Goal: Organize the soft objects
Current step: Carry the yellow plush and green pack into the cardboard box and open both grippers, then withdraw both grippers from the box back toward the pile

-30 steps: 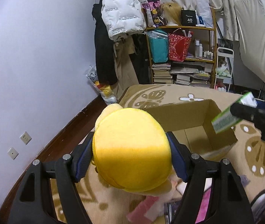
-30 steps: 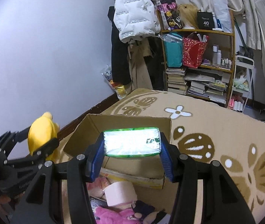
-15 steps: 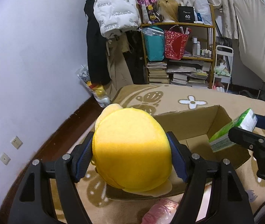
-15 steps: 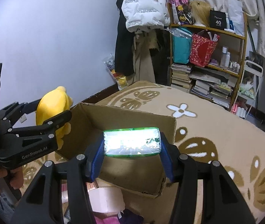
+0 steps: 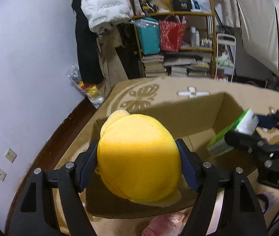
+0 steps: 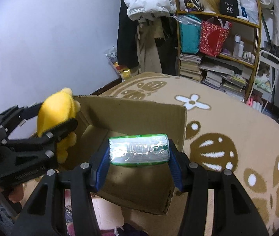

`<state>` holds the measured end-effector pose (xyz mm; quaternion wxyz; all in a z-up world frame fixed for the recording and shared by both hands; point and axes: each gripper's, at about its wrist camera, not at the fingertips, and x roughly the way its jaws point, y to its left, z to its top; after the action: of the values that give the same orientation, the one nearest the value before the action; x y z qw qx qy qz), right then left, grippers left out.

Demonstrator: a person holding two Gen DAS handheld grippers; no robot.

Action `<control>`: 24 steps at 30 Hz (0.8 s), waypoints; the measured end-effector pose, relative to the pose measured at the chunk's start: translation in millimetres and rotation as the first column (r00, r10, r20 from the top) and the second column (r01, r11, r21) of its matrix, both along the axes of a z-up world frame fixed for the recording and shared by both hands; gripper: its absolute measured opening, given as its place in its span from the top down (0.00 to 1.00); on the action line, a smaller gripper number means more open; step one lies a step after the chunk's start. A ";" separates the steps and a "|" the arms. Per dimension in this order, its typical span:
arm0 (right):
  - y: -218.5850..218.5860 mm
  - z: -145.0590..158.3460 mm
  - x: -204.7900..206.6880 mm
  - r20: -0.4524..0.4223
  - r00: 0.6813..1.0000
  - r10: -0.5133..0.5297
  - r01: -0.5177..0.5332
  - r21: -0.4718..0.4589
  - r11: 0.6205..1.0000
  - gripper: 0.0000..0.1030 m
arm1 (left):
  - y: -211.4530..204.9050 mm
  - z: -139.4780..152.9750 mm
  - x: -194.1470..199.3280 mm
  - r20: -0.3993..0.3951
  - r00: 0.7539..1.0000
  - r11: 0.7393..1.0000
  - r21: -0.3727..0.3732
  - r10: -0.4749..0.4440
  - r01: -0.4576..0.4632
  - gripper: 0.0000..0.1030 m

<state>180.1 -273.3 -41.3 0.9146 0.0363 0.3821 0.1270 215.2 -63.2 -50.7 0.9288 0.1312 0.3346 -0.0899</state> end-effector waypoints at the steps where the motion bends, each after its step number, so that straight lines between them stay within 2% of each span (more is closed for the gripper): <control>1: 0.3 -0.4 0.0 -0.002 1.000 0.000 0.000 -0.006 1.000 0.44 | -1.0 -2.0 -0.1 -0.005 1.000 1.000 0.001 -0.004 0.004 0.27; 5: 2.2 -0.9 -0.1 -0.011 1.000 0.002 -0.002 -0.022 1.000 0.44 | -2.5 -5.0 0.2 -0.003 1.000 1.000 0.006 0.005 -0.005 0.23; 9: 6.4 -1.5 -1.5 -0.014 1.000 0.010 -0.010 -0.055 0.998 0.43 | -0.5 -4.7 -4.7 0.040 0.999 0.999 0.033 0.035 -0.036 0.04; 10: 6.0 -1.9 -1.1 -0.017 1.000 0.011 -0.012 -0.050 0.999 0.40 | 0.7 -3.9 -5.7 0.048 0.998 0.999 0.032 0.042 -0.043 0.01; 12: 5.1 -0.1 -2.1 -0.010 1.000 0.004 -0.005 -0.043 0.999 0.33 | 3.0 -3.0 -6.2 0.049 0.998 0.998 0.033 0.044 -0.046 0.00; 16: 1.5 6.0 -7.5 0.010 1.000 -0.001 0.001 -0.022 1.000 0.10 | 7.4 0.0 -5.3 0.040 0.998 0.998 0.032 0.052 -0.053 0.00; 19: -3.6 9.6 -8.0 0.010 1.000 -0.017 0.017 0.005 1.000 0.00 | 13.3 4.4 -6.9 0.043 0.997 0.997 0.028 0.065 -0.066 0.00; 24: -10.7 15.8 -10.8 -0.002 0.999 -0.052 0.052 0.029 0.998 0.00 | 22.8 13.0 -14.2 0.052 0.994 0.995 0.023 0.091 -0.093 0.00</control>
<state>169.3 -283.9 -25.5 0.9169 0.0595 0.3796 0.1084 201.0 -40.4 -37.7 0.9385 0.1299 0.3175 -0.0393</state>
